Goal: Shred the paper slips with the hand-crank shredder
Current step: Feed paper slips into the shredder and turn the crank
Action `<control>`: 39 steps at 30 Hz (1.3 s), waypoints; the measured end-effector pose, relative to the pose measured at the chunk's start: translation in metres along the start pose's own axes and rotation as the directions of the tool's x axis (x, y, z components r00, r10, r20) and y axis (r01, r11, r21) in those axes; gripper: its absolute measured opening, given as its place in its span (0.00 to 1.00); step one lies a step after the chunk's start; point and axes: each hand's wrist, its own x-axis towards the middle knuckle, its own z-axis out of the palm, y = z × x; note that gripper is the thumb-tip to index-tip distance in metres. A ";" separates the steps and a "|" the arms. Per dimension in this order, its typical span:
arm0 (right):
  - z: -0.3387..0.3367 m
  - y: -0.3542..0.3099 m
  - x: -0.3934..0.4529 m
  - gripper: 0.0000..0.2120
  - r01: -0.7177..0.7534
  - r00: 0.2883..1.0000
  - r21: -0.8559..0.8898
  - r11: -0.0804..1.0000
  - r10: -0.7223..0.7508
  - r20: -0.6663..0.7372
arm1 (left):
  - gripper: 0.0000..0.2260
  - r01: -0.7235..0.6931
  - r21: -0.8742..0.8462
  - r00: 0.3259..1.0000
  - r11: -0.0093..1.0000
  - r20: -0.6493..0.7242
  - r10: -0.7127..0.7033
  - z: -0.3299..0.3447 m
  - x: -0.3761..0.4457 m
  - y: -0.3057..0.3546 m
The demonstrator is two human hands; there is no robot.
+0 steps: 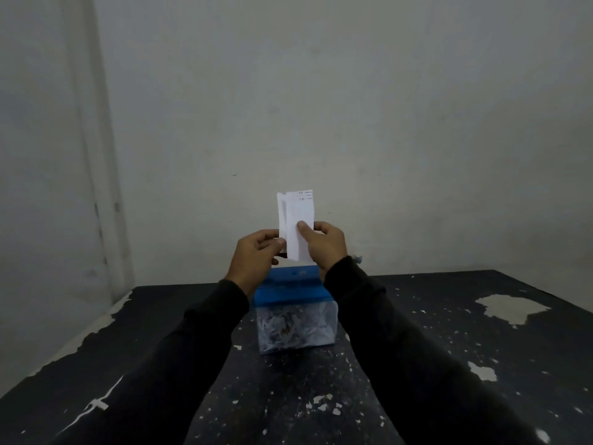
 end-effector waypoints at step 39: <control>-0.024 0.014 0.019 0.12 0.333 0.864 -0.476 0.814 -0.060 0.500 | 0.06 -0.139 0.401 0.990 0.906 0.058 0.126 -0.024 -0.002 -0.043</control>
